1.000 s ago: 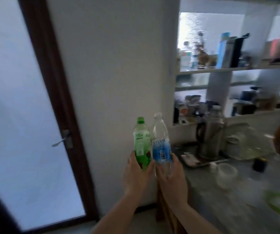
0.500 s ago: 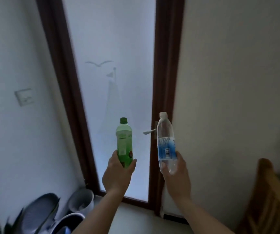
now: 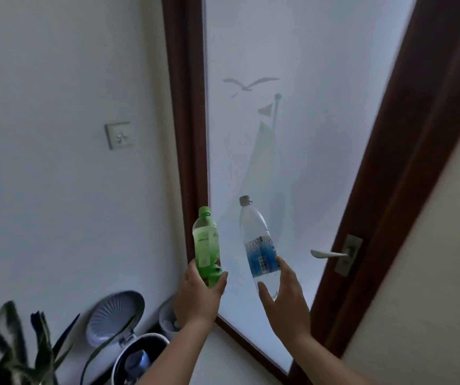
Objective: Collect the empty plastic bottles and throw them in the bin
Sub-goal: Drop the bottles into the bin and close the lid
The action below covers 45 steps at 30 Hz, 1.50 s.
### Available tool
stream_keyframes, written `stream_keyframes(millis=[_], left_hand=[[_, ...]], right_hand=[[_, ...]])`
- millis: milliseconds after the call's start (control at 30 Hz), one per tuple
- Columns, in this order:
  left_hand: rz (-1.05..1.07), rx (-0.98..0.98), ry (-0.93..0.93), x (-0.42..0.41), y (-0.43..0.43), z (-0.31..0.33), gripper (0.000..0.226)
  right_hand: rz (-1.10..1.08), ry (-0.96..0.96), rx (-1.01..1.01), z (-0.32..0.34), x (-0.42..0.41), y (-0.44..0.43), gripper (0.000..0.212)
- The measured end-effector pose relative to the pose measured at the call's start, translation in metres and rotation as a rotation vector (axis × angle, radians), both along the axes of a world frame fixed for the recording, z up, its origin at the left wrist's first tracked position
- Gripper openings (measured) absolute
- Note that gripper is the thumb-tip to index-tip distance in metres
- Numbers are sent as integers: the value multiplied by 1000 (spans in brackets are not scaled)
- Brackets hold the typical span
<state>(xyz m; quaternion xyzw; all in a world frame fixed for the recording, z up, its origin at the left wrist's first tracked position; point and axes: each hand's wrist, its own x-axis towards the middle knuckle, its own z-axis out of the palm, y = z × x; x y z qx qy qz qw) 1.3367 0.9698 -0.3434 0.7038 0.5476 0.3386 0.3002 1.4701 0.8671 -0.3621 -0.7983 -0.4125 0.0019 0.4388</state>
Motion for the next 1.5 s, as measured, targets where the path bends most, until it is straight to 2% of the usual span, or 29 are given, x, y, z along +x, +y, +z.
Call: stream_keyframes(millis=[300, 633, 867, 1000, 1267, 1500], left_hand=[[226, -92, 22, 41, 42, -36, 71], [413, -237, 96, 3, 104, -106, 71], [465, -417, 115, -20, 162, -169, 64], [494, -531, 125, -25, 184, -207, 56], [626, -749, 159, -27, 182, -298, 65], [718, -934, 167, -38, 164, -365, 57]], right_hand=[[232, -1, -169, -33, 60, 76, 70], [369, 329, -316, -93, 21, 180, 66], [443, 385, -460, -151, -6, 260, 65], [489, 363, -556, -190, -13, 292, 69], [607, 279, -810, -272, -8, 318, 69], [817, 170, -1084, -340, -5, 327, 68]])
